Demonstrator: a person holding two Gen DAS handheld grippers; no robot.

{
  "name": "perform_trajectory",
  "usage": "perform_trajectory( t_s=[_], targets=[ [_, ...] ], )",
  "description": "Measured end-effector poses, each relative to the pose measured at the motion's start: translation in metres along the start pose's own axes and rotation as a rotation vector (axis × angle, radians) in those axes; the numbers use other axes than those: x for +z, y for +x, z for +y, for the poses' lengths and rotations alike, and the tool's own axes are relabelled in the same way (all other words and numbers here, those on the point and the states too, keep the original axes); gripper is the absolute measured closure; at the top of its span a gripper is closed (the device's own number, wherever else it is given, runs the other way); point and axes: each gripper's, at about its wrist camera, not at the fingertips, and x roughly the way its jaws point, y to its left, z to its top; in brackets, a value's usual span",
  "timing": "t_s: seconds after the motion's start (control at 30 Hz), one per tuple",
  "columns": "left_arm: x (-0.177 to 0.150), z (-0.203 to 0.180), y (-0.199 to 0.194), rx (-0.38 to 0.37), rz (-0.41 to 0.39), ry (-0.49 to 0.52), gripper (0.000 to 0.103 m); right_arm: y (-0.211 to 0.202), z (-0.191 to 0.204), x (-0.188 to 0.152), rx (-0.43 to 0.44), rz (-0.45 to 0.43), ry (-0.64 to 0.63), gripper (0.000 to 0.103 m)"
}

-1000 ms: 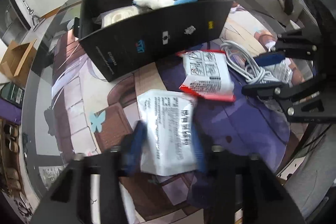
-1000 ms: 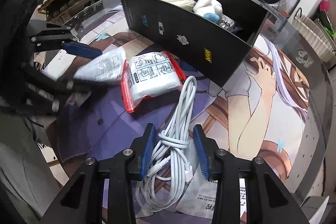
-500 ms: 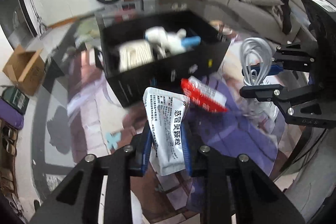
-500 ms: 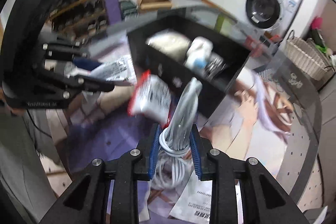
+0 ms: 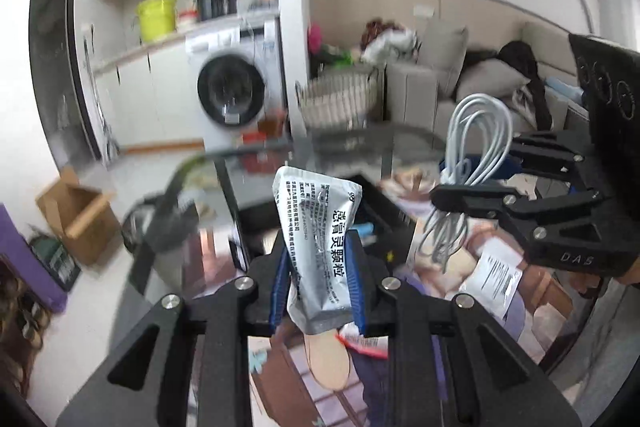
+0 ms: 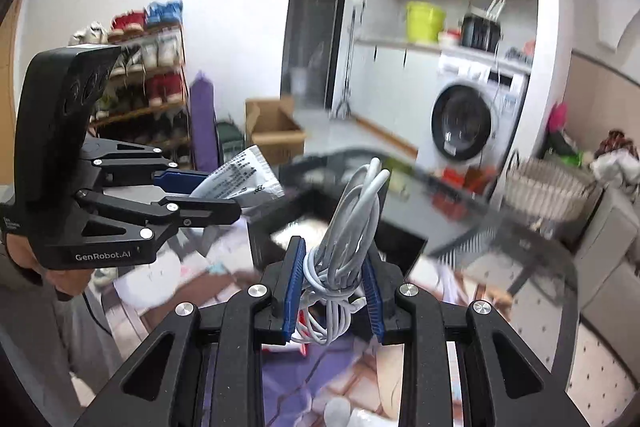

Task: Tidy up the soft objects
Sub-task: 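Grasp the medicine packet with the left gripper while the right grasps the coiled cable, then lift the packet with the left gripper while the right lifts the cable over the box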

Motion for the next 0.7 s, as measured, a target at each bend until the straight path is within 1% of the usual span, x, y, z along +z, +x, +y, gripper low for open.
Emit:
perform_trajectory(
  t_s=[0.07,0.13,0.2,0.3,0.4,0.47,0.53,0.57,0.63,0.7],
  targets=[
    [0.001,0.001,-0.013,0.025,-0.070,0.004,0.079,-0.009,0.006,0.001,-0.017,-0.051,-0.011,0.075],
    [0.003,0.003,-0.025,0.027,-0.141,0.001,0.079,-0.019,0.010,0.003,-0.023,-0.106,-0.016,0.075],
    [0.004,0.005,-0.035,0.035,-0.192,0.003,0.079,-0.029,0.016,0.005,-0.029,-0.162,-0.024,0.075],
    [0.001,0.009,-0.042,0.043,-0.223,0.003,0.079,-0.043,0.029,0.007,-0.061,-0.244,-0.069,0.075],
    [0.001,0.015,-0.043,0.046,-0.231,-0.001,0.079,-0.053,0.039,0.007,-0.076,-0.302,-0.095,0.075],
    [0.001,0.018,-0.046,0.043,-0.247,-0.014,0.079,-0.058,0.044,0.008,-0.089,-0.320,-0.108,0.075],
    [0.000,0.016,-0.049,0.051,-0.260,-0.017,0.079,-0.061,0.045,0.009,-0.086,-0.328,-0.093,0.075],
    [0.000,0.017,-0.050,0.052,-0.266,-0.016,0.079,-0.061,0.046,0.009,-0.088,-0.324,-0.088,0.075],
    [-0.002,0.014,-0.054,0.074,-0.293,-0.012,0.079,-0.061,0.044,0.009,-0.090,-0.322,-0.077,0.075],
    [-0.001,0.013,-0.055,0.073,-0.303,0.006,0.079,-0.061,0.041,0.009,-0.093,-0.317,-0.066,0.075]
  ],
)
